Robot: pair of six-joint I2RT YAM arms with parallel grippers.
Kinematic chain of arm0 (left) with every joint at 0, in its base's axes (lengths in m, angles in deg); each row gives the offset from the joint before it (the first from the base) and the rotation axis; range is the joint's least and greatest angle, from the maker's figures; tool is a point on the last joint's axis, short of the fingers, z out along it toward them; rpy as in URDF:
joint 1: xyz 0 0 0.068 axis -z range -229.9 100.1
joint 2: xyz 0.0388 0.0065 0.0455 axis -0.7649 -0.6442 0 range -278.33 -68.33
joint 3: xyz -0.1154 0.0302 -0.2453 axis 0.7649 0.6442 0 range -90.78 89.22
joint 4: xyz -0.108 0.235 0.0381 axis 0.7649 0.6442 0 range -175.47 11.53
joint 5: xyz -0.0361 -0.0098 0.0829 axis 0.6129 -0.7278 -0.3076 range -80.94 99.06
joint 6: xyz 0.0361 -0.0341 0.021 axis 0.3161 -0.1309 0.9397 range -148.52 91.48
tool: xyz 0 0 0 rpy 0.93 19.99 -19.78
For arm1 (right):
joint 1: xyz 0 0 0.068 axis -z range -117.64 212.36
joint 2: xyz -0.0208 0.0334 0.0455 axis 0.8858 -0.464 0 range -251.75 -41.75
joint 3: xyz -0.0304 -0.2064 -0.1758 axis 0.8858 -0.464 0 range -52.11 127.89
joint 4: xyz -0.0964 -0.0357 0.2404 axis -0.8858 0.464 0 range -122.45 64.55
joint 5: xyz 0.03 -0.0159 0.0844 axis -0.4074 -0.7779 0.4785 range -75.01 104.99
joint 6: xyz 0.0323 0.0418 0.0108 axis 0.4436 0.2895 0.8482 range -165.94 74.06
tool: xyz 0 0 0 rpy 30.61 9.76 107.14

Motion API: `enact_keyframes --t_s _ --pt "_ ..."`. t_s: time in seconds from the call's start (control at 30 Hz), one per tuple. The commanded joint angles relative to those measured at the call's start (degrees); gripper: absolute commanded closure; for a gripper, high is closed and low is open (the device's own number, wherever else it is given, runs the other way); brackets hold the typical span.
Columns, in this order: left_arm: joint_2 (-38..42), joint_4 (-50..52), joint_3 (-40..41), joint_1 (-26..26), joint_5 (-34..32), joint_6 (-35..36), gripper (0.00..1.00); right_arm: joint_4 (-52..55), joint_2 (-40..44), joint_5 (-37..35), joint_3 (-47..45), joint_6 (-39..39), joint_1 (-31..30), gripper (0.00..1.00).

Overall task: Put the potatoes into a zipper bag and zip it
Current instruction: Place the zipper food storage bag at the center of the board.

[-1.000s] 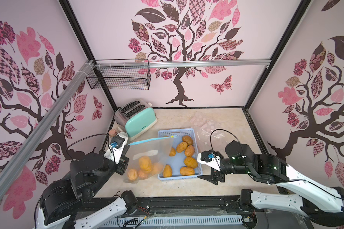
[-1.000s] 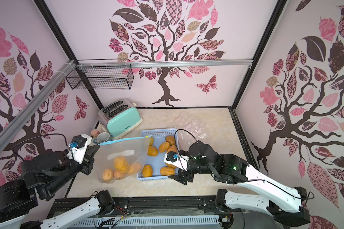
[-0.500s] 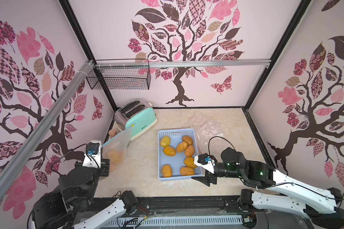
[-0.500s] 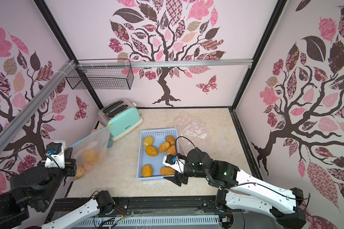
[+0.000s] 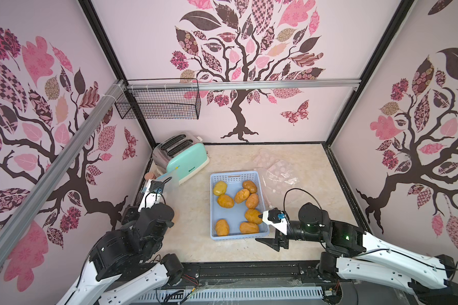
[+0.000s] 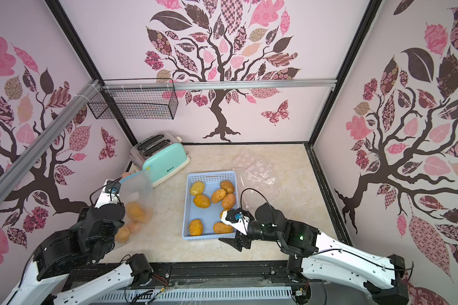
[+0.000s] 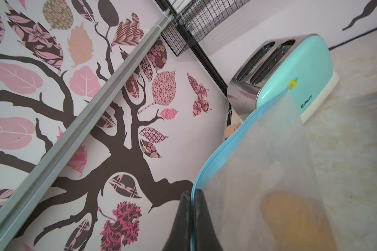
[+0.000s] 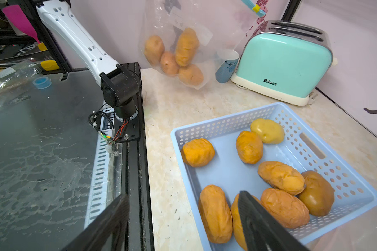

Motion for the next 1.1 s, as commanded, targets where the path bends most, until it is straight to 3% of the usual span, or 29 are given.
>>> enact_keyframes --t_s 0.0,0.1,0.27,0.43,0.57,0.63,0.7,0.83,0.9,1.07 --pt "1.86 -17.72 3.66 -4.29 0.34 13.67 1.00 -1.66 1.49 0.39 -0.26 0.79 0.14 0.19" --pt "-0.50 -22.46 5.78 -11.94 2.68 21.15 1.00 -1.14 2.71 1.02 -0.16 1.31 0.12 0.19" --pt "-4.28 -24.50 8.84 -26.26 11.51 24.15 1.00 -1.69 5.40 2.37 -1.64 1.70 0.15 0.19" --pt "-3.80 -25.94 11.22 -28.54 13.72 25.71 1.00 -1.50 6.05 2.46 -2.17 1.80 0.14 0.19" --pt "-2.44 -35.10 18.06 -29.58 14.97 37.49 1.00 -1.66 6.24 4.86 -2.16 3.47 0.14 0.20" --pt "-2.15 -44.78 22.27 -31.05 17.13 43.44 1.00 -2.56 6.25 6.47 -2.18 3.70 0.15 0.20" --pt "-4.02 -45.79 21.81 -32.05 20.71 39.90 1.00 -2.59 5.54 6.66 -1.46 3.78 0.13 0.21" --pt "-7.20 -33.35 17.91 -29.95 39.83 23.68 1.00 -2.90 5.35 9.00 -0.44 4.37 0.14 0.21" --pt "-7.98 -32.67 20.25 -27.77 48.10 17.43 1.00 -3.90 5.64 10.08 -0.52 4.69 0.15 0.21" --pt "-7.96 -33.36 24.84 -23.08 65.07 13.49 1.00 -3.06 4.42 9.13 0.15 4.36 0.20 0.21"
